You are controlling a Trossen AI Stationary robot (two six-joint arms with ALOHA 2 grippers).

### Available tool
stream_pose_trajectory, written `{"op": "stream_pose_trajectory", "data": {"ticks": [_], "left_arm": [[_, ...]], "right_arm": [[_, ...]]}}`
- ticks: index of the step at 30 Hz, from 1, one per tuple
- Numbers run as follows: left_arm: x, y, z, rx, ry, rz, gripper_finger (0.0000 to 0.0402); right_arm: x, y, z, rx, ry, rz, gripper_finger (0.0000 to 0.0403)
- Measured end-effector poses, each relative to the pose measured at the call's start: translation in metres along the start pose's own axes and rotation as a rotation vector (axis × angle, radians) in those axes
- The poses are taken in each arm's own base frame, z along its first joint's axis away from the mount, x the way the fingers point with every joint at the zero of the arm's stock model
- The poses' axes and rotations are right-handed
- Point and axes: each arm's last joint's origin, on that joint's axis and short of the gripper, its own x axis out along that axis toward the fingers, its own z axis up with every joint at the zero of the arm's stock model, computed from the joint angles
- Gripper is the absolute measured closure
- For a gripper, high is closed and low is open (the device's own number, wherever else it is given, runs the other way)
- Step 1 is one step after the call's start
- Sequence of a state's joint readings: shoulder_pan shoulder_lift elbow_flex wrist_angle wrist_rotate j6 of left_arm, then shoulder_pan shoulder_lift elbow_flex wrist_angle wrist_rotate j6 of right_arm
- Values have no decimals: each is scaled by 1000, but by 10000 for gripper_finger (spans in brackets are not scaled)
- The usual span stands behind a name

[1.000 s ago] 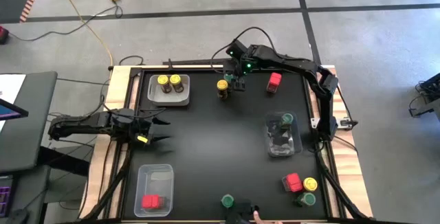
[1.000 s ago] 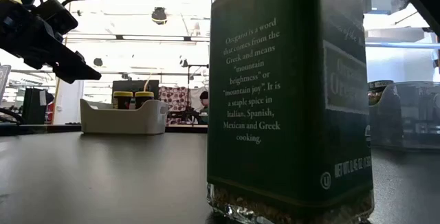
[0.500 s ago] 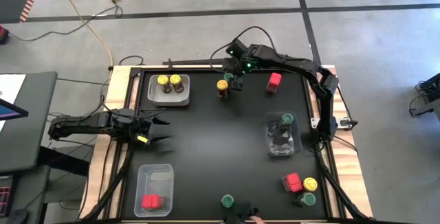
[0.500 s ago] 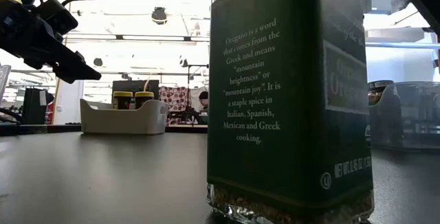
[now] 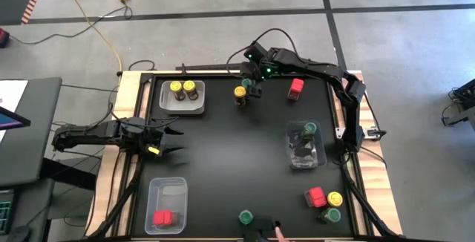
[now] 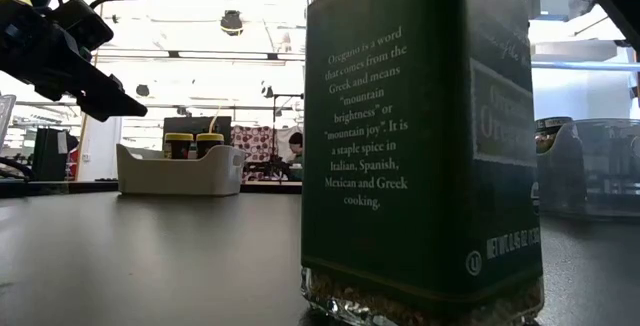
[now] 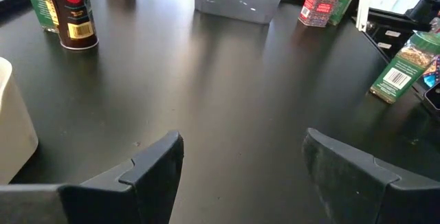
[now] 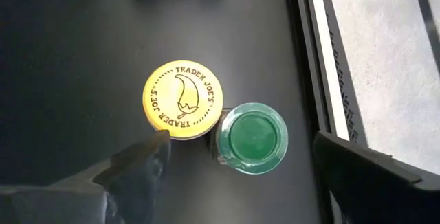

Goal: Sort spices by type
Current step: Put the top green seasoning bottle into the black bin

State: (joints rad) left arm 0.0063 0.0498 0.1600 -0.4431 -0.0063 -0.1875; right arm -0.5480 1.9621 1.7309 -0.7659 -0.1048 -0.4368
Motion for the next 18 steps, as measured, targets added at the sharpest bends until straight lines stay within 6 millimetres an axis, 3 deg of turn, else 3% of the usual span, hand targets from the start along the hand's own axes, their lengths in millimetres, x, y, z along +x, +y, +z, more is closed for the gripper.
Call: {"op": "stream_pose_trajectory", "data": {"ticks": [6,11,18], "left_arm": [[0,0,0,0,0,0,116],[0,0,0,0,0,0,116],[0,0,0,0,0,0,116]], "right_arm": [[4,-2,0,-27,-1,-3,3],[22,-3,-6,-57,40,16,3],[23,-9,-5,-86,11,-6,10]]}}
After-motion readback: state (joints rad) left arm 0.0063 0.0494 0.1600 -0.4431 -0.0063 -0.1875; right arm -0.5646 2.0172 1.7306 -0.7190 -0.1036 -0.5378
